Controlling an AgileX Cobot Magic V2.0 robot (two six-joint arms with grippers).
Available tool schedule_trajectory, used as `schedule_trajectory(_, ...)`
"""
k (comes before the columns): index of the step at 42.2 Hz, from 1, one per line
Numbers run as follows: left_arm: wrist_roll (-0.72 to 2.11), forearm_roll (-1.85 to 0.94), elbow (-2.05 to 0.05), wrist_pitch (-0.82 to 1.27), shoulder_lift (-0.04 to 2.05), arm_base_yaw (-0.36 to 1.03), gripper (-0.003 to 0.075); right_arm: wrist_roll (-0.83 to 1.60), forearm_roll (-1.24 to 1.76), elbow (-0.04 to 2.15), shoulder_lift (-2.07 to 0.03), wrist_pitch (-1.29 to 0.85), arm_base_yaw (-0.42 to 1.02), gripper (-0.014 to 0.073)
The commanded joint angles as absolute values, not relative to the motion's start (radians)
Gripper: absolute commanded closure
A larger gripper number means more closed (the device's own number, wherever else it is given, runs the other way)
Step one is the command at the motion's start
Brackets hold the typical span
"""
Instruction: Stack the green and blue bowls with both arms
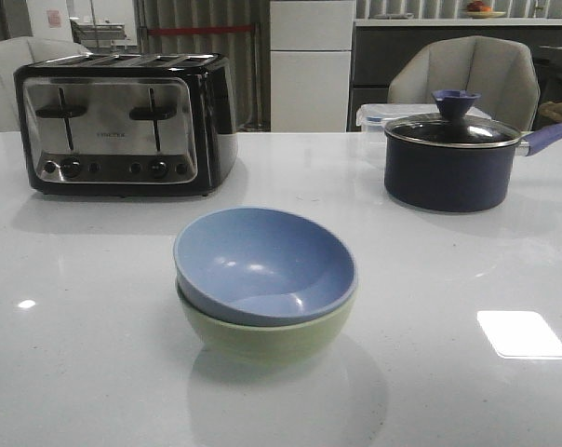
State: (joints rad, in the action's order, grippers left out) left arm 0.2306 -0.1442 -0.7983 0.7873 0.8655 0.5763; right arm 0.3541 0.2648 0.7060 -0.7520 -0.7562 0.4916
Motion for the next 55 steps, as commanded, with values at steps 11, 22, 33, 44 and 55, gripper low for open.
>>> schedule_trajectory(11,0.232,-0.147,-0.694,0.642,0.729,0.583,0.0295,0.365,0.279,0.733,-0.745,-0.7,0.493,0.0136)
schedule_trajectory(22,0.232,-0.134,-0.694,0.642,0.729,0.583,0.0451,0.365,0.279,0.733,-0.745,-0.729,0.493,0.0321)
schedule_trajectory(33,0.232,-0.132,-0.694,0.642,0.729,0.583,0.0625,0.365,0.279,0.733,-0.745,-0.73,0.493,0.0539)
schedule_trajectory(44,0.232,-0.132,-0.694,0.644,0.729,0.583,0.0627,0.365,0.279,0.733,-0.745,-0.73,0.493,0.0538)
schedule_trajectory(55,0.232,-0.132,-0.694,0.644,0.729,0.583,0.0627,0.365,0.279,0.733,-0.745,-0.73,0.493,0.0538)
